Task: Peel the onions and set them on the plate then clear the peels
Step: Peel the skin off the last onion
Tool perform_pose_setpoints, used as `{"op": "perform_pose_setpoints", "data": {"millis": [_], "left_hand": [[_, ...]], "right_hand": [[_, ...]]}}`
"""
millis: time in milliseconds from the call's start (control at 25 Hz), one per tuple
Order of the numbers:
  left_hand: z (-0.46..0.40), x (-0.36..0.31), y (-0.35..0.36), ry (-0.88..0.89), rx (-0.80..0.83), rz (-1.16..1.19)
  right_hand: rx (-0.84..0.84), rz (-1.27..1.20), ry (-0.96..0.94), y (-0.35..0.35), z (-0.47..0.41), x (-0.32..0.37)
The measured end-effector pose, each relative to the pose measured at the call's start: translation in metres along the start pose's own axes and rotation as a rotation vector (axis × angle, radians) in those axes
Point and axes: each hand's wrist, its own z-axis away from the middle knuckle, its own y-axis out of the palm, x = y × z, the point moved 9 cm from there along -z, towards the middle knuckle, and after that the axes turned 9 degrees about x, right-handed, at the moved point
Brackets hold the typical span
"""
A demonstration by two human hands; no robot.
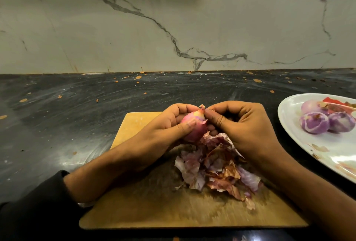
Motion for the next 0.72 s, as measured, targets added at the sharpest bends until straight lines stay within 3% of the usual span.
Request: {"op": "perform_pose_setpoints", "data": {"millis": [200,400,720], "left_hand": [[0.000,-0.002,0.003,-0.047,0.003,-0.239],[0.001,-0.009,-0.002,0.044,-0.047,-0.089],[0.000,-0.019,-0.015,0.127,-0.132,-0.156]], "right_hand": [[0.038,0.049,0.005,0.005,-0.002,-0.001],[0.017,0.172,0.030,0.002,-0.003,-0.007],[0.027,0.339,0.003,-0.001,-0.001,-0.006]]}}
